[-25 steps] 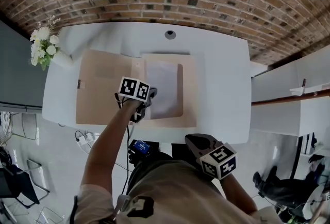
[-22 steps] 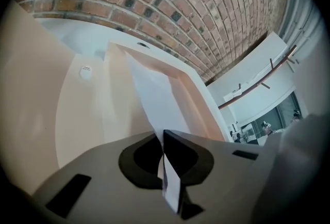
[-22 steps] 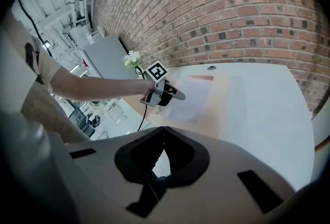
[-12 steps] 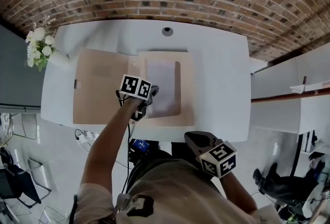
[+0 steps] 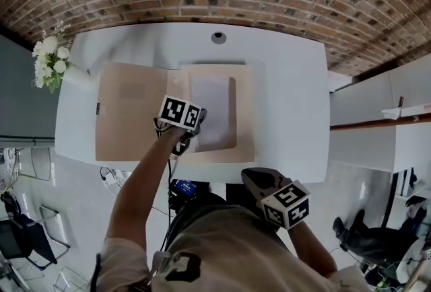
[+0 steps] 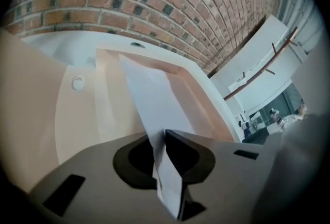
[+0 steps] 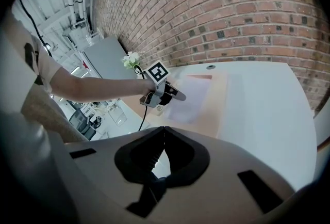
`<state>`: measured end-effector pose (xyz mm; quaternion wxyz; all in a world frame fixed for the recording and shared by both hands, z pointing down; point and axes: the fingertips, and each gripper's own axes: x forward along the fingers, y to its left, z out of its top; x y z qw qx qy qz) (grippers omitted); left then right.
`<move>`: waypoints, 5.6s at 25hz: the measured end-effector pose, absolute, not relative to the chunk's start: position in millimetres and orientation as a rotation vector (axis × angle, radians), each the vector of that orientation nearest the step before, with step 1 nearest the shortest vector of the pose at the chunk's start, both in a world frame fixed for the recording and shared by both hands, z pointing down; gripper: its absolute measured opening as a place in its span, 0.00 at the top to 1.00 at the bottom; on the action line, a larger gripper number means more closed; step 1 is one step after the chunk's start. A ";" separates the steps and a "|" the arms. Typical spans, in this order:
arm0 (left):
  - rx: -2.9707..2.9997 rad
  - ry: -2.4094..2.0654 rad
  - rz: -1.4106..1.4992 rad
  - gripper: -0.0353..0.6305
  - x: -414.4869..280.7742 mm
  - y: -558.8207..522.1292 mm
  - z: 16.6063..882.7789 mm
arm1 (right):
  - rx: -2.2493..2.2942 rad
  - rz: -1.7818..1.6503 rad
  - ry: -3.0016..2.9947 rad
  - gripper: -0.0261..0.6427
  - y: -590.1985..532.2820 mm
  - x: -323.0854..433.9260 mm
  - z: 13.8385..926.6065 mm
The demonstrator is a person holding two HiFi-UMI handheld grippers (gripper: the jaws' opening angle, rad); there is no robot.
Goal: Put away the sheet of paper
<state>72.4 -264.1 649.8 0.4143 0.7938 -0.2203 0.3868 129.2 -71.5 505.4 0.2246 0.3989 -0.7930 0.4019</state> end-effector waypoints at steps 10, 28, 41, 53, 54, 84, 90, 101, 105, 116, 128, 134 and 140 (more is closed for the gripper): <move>2.087 -0.589 1.022 0.35 78.1 -262.5 633.3 | 1.088 1.102 -2.196 0.93 -74.4 125.6 504.9; 2.275 -0.564 1.027 0.30 57.8 -263.5 605.6 | 1.053 1.071 -2.207 0.93 -73.5 110.8 501.9; 2.416 -0.524 1.115 0.42 54.8 -256.5 594.5 | 1.033 1.052 -2.219 0.93 -72.1 101.6 498.9; 2.384 -0.543 1.048 0.48 41.5 -249.2 591.3 | 1.021 1.050 -2.238 0.93 -72.9 94.8 494.3; 2.388 -0.563 1.030 0.50 38.1 -250.0 587.8 | 1.022 1.056 -2.245 0.93 -73.7 94.4 493.7; 2.518 -0.945 0.535 0.93 -89.2 -161.1 460.5 | 0.919 0.858 -2.433 0.93 -65.9 -4.3 448.9; 2.520 -0.926 0.466 0.93 -108.5 -136.0 450.8 | 0.948 0.859 -2.368 0.93 -43.1 -10.8 454.0; 2.632 -0.858 0.522 0.93 -94.3 -104.7 427.5 | 0.978 0.816 -2.433 0.93 -26.1 -14.4 440.2; 2.656 -0.843 0.529 0.93 -87.2 -93.6 418.0 | 0.973 0.775 -2.445 0.93 -18.0 -9.8 437.6; 2.711 -0.783 0.580 0.93 -34.1 -47.8 399.5 | 1.054 0.791 -2.495 0.93 18.3 41.5 429.4; 2.736 -0.822 0.572 0.93 -5.0 16.8 383.5 | 1.032 0.778 -2.525 0.93 70.8 69.5 426.7; 2.728 -0.844 0.586 0.93 -2.4 46.2 382.9 | 1.028 0.777 -2.551 0.93 96.1 74.9 426.0; 2.725 -0.882 0.591 0.93 2.4 77.5 374.6 | 0.956 0.799 -2.593 0.93 128.7 72.0 425.4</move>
